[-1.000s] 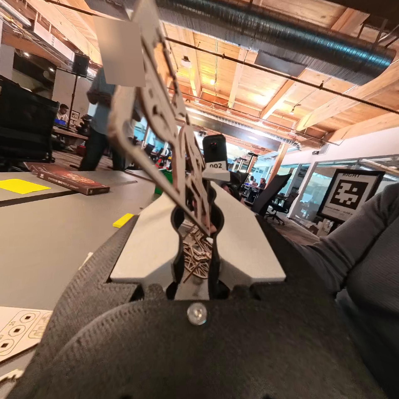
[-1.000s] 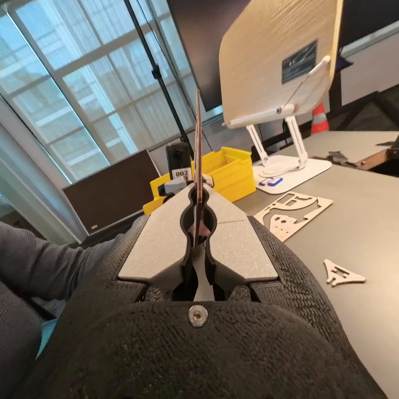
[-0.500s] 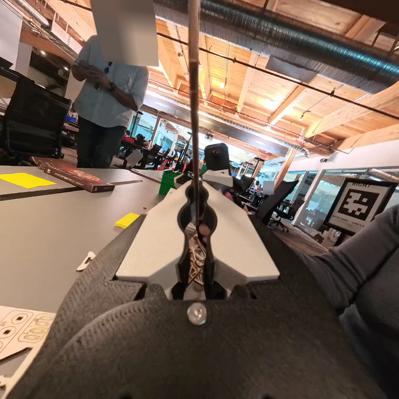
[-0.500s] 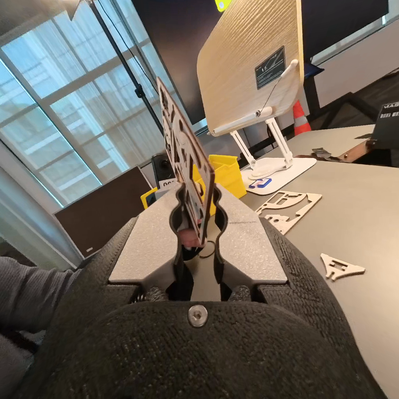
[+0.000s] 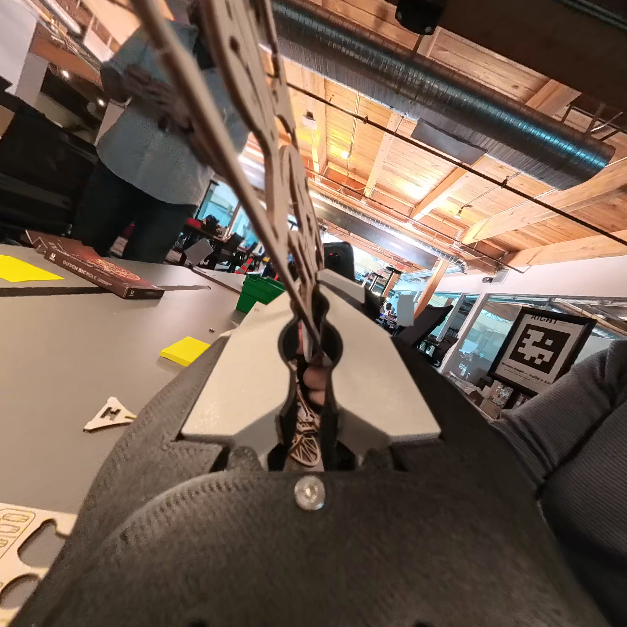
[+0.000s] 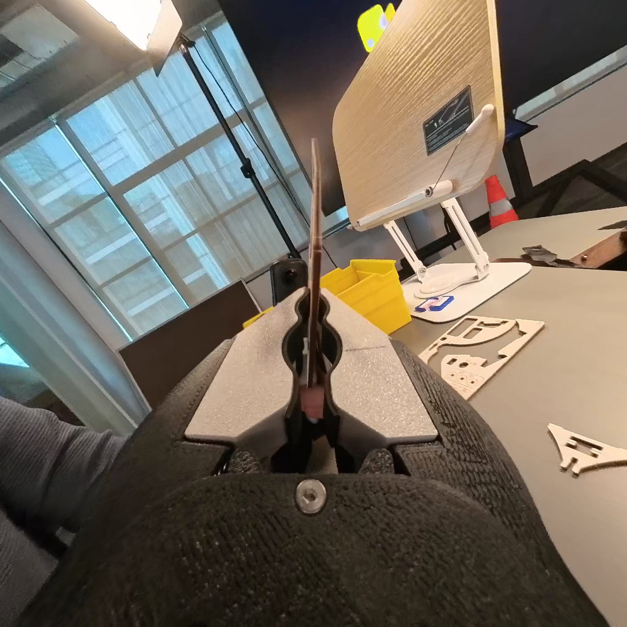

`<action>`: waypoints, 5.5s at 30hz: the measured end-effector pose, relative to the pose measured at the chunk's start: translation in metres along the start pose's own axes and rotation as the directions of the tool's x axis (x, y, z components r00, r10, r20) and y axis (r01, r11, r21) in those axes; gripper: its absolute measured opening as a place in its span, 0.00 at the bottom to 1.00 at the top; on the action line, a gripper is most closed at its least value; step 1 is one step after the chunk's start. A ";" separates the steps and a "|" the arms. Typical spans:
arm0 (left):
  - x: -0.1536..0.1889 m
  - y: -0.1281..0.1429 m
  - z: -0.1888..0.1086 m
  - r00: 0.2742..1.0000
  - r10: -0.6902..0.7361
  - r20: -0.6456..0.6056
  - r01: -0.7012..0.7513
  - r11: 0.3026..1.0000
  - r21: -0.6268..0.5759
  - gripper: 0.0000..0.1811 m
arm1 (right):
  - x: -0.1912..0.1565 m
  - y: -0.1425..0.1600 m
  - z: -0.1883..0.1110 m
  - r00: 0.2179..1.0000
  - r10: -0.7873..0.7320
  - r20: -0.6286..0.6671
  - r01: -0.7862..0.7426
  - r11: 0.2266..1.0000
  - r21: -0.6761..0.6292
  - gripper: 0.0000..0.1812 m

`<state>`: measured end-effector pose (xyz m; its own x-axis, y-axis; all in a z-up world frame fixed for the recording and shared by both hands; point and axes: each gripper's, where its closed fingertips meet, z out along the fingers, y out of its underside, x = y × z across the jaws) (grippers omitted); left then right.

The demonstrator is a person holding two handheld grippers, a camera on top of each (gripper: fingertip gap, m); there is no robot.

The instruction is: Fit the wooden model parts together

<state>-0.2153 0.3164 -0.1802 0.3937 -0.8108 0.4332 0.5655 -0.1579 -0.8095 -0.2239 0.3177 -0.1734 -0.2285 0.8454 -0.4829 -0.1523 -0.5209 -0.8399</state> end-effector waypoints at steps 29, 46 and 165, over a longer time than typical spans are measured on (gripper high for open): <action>-0.001 0.044 0.008 0.997 0.066 0.025 -0.056 0.953 -0.297 0.03 | 0.006 0.018 -0.026 0.999 -0.043 0.009 0.044 0.963 -0.266 0.00; 0.004 0.031 0.011 0.997 0.077 0.023 -0.070 0.971 -0.230 0.01 | 0.002 0.010 -0.022 0.995 -0.100 0.022 0.103 0.973 -0.209 0.00; -0.020 0.023 0.001 0.976 0.143 0.167 -0.105 0.971 -0.216 0.01 | 0.038 0.018 -0.022 0.935 -0.241 -0.260 0.151 0.935 -0.321 0.12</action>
<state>-0.2093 0.3294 -0.2073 0.5858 -0.7194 0.3732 0.3513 -0.1896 -0.9169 -0.2143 0.3432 -0.2118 0.0732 0.9466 -0.3139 0.1313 -0.3212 -0.9379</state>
